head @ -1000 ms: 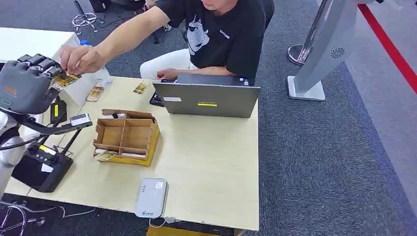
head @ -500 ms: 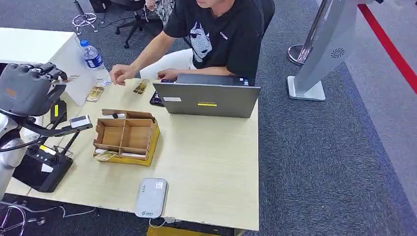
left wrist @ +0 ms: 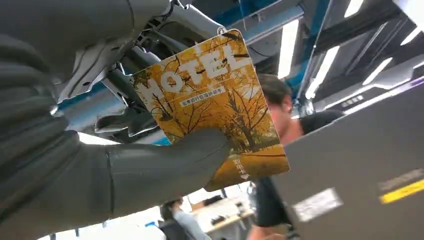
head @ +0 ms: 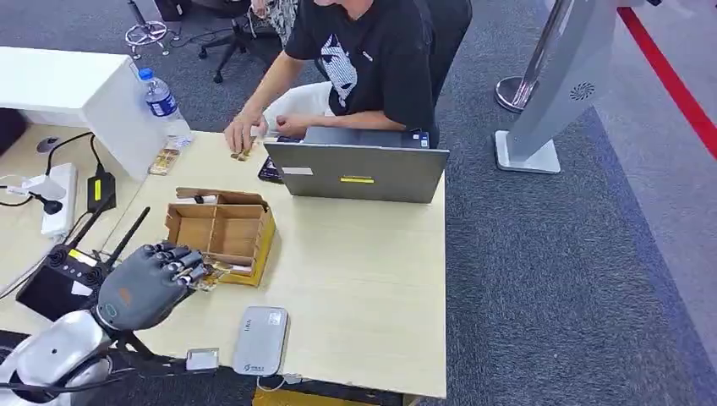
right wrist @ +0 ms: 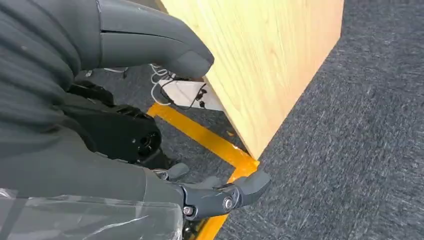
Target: Pass the card to the sensor for recognition and then transmit it.
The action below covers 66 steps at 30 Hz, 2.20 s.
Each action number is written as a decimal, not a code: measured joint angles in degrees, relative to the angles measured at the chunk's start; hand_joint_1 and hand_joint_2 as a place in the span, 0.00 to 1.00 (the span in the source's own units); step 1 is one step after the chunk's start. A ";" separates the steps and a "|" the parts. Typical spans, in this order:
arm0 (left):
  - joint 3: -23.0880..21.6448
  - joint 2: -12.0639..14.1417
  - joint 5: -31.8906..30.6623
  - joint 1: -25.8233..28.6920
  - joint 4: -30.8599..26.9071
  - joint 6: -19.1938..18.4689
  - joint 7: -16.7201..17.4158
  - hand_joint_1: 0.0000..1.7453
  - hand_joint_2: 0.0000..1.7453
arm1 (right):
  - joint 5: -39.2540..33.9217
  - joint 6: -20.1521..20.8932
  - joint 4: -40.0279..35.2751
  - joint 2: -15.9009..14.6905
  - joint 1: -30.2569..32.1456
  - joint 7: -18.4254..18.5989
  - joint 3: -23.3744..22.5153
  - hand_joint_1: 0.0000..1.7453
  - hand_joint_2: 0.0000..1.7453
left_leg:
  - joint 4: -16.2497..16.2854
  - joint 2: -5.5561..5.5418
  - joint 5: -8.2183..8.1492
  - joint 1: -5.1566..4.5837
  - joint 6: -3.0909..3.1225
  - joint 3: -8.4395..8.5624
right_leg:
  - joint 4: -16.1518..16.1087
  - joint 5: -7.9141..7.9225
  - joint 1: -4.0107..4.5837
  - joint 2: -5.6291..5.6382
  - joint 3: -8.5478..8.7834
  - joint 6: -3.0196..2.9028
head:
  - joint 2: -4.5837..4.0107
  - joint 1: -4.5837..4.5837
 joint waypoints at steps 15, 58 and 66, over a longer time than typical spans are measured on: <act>-3.01 -1.84 2.25 0.02 -1.33 -1.88 -0.76 1.00 1.00 | 0.20 0.07 0.00 0.00 0.00 -0.02 -0.59 0.00 1.00 | 0.00 -0.01 0.04 0.01 -0.02 0.04 | 0.04 0.01 0.01 -0.02 0.05 -0.01 | 0.00 0.02; -20.04 -13.44 -8.48 -13.97 30.36 -8.20 7.37 1.00 1.00 | 4.39 -0.18 0.00 0.74 -1.35 1.12 -0.57 0.00 1.00 | 0.01 -0.14 0.11 0.00 -0.05 0.06 | 0.03 0.06 0.00 -0.14 0.08 -0.01 | 0.00 0.00; -20.61 -13.55 -8.59 -14.13 30.69 -8.17 7.30 1.00 1.00 | 4.39 -0.18 0.00 0.77 -1.34 1.18 -0.57 0.00 1.00 | 0.01 -0.14 0.11 0.00 -0.05 0.06 | 0.03 0.06 0.00 -0.14 0.09 -0.01 | 0.00 0.00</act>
